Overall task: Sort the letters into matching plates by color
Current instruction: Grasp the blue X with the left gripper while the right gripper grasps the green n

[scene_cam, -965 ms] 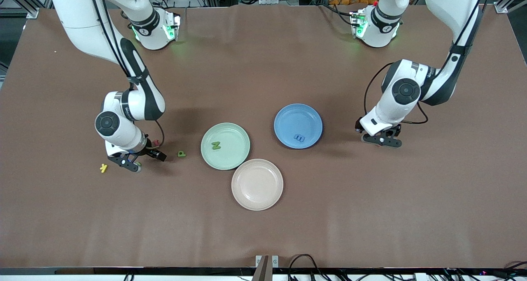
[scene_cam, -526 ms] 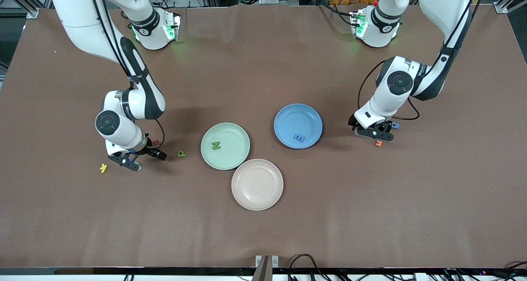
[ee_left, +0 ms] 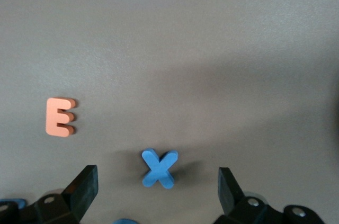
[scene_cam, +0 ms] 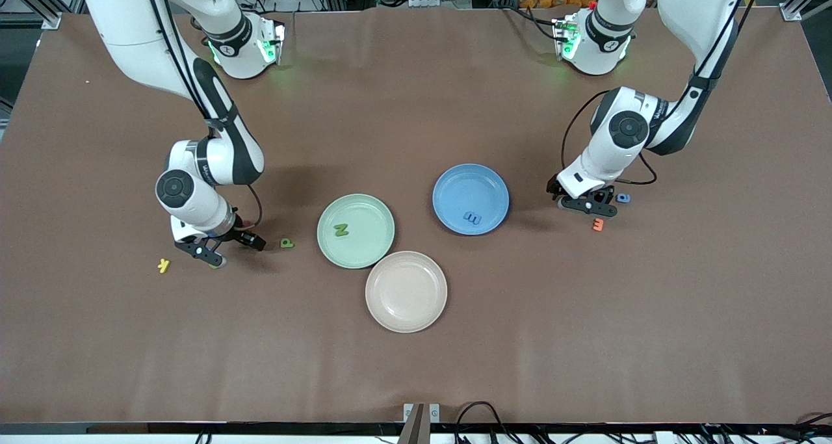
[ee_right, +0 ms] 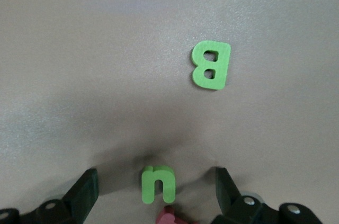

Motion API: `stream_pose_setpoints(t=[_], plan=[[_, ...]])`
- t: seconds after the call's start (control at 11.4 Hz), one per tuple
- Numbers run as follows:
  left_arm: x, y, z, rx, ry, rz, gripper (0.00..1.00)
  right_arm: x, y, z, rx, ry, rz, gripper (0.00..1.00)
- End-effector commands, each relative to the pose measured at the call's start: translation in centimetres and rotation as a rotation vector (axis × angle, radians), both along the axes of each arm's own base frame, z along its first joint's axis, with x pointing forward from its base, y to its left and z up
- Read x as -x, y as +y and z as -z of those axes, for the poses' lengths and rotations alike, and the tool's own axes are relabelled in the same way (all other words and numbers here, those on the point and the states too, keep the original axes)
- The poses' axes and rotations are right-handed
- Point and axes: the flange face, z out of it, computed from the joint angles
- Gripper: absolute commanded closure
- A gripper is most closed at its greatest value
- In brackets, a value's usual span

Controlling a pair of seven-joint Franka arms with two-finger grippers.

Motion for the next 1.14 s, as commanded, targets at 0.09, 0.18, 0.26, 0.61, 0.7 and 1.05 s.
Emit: stream_pose_setpoints(t=[0.09,0.18,0.26,0.61,0.7,1.05], plan=[[0.4,0.0,1.1,0.023,0.015,-0.019,0.08,0.8,0.0,-1.0,-0.004,-0.008,-0.014,0.06],[0.4,0.1,1.2,0.023,0.019,-0.022,0.10,0.8,0.0,-1.1,-0.005,-0.010,-0.014,0.08],[0.4,0.0,1.4,0.023,0.022,-0.020,0.13,0.8,0.0,-1.3,-0.006,-0.011,-0.014,0.13],[0.5,0.1,1.7,0.023,0.028,-0.022,0.26,0.9,-0.1,-1.9,-0.010,-0.009,-0.012,0.21],[0.5,0.1,1.8,0.023,0.031,-0.022,0.29,1.0,-0.2,-2.1,-0.010,-0.010,-0.016,0.24],[0.4,0.0,1.9,0.024,0.030,-0.022,0.47,1.2,-0.6,-1.7,-0.009,-0.008,-0.015,0.31]])
